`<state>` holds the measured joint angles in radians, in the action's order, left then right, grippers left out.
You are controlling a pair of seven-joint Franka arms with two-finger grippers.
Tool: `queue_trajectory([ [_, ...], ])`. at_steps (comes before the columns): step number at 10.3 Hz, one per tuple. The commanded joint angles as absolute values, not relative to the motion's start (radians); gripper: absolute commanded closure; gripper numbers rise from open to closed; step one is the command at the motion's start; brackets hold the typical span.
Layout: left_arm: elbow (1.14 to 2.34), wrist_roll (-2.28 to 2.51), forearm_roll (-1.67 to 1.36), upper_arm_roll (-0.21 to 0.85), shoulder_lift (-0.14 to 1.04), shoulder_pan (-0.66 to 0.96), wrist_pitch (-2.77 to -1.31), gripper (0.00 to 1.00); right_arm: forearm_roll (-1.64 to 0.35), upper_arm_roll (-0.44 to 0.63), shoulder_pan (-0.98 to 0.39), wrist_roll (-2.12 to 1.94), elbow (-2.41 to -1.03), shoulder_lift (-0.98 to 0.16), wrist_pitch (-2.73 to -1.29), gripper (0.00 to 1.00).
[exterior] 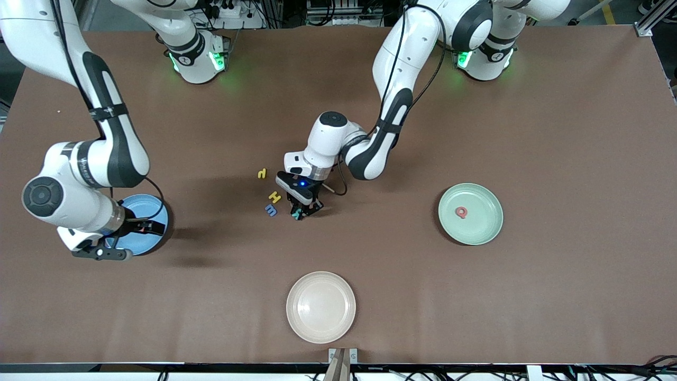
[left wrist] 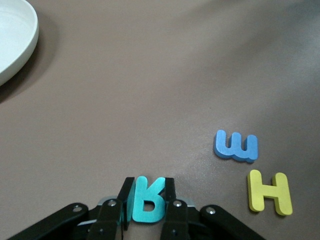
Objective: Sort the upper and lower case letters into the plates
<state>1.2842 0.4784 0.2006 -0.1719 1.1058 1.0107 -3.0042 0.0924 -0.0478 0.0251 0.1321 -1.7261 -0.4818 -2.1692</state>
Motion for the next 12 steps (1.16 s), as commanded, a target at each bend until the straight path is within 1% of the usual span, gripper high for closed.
queue_trajectory([
  [1, 1.279, 0.5, 0.123, -0.147, 1.055, 0.999, -2.942, 0.84, 0.083, -0.051, 0.011, 0.124, -1.742, -0.491, -2.169, 0.0],
  [3, 1.279, 0.5, 0.123, -0.146, 1.042, 1.0, -2.892, 0.85, 0.083, -0.051, -0.02, 0.126, -1.769, -0.491, -2.171, 0.0],
  [6, 1.279, 0.5, 0.121, -0.138, 1.031, 0.997, -2.881, 0.86, 0.081, -0.052, -0.037, 0.126, -1.816, -0.477, -2.178, 0.0],
  [9, 1.29, 0.5, 0.121, -0.138, 1.023, 0.994, -2.878, 0.86, 0.081, -0.052, -0.049, 0.126, -1.825, -0.476, -2.187, 0.0],
  [11, 1.368, 0.485, 0.126, -0.127, 0.962, 0.965, -2.876, 0.87, 0.083, -0.052, -0.078, 0.124, -1.824, -0.48, -2.198, 0.0],
  [12, 1.415, 0.46, 0.126, -0.089, 0.927, 0.925, -2.876, 0.87, 0.083, -0.052, -0.095, 0.124, -1.821, -0.48, -2.2, 0.0],
])
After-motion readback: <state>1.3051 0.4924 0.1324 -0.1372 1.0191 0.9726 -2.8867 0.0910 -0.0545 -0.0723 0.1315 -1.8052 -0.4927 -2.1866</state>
